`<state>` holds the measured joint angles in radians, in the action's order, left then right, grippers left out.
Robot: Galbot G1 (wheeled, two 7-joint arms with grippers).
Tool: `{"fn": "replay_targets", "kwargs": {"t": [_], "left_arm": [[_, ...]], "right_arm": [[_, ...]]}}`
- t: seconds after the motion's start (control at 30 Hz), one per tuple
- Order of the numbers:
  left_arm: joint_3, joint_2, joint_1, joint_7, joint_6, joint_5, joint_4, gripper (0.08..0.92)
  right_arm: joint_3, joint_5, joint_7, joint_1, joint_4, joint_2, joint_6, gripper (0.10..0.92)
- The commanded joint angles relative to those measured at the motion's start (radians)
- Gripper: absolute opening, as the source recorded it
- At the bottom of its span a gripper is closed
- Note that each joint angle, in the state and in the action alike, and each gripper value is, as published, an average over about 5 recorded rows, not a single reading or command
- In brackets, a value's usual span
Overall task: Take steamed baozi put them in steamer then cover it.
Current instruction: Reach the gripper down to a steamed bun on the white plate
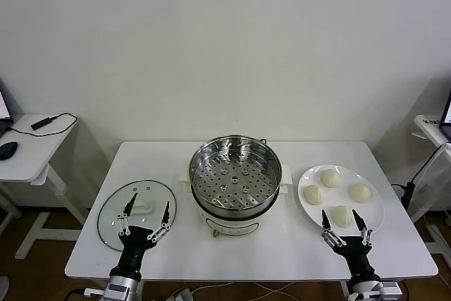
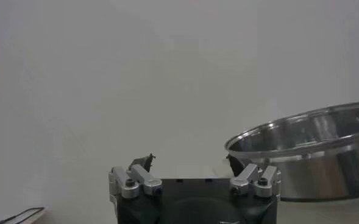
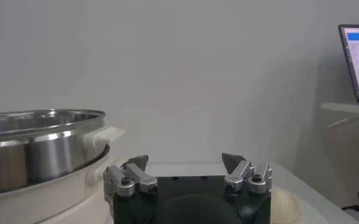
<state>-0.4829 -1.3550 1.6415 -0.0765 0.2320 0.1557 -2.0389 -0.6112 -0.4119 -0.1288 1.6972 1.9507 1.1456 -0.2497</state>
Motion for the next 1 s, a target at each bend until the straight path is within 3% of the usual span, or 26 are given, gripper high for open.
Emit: {"fn": "replay_targets", "kwargs": {"t": [0.03,0.37,0.7,0.87,1.0], "left_arm": [[0.000,0.000,0.001,0.001,0.001,-0.002,0.000,0.823],[0.004,-0.011,0.005,0.001,0.042,-0.008,-0.029,0.823],[0.004,-0.011,0.006,0.003,0.044,0.000,-0.044,0.823],[-0.003,-0.007,-0.003,0.002,0.044,0.003,-0.044,0.823],[-0.008,-0.006,-0.012,0.001,0.047,0.009,-0.044,0.823]], "right_arm": [[0.004,-0.004,-0.003,0.004,0.003,0.001,-0.002,0.823],[-0.049,-0.102,-0.057,-0.229,-0.104,-0.115,0.123,0.823],[0.132,-0.263,-0.038,-0.712,-0.515,-0.312,0.154,0.823],[0.272,-0.288,0.094,-0.895,-0.685,-0.376,0.195,0.823],[0.373,-0.248,0.396,-0.964,-0.728,-0.495,0.244,0.823]]}}
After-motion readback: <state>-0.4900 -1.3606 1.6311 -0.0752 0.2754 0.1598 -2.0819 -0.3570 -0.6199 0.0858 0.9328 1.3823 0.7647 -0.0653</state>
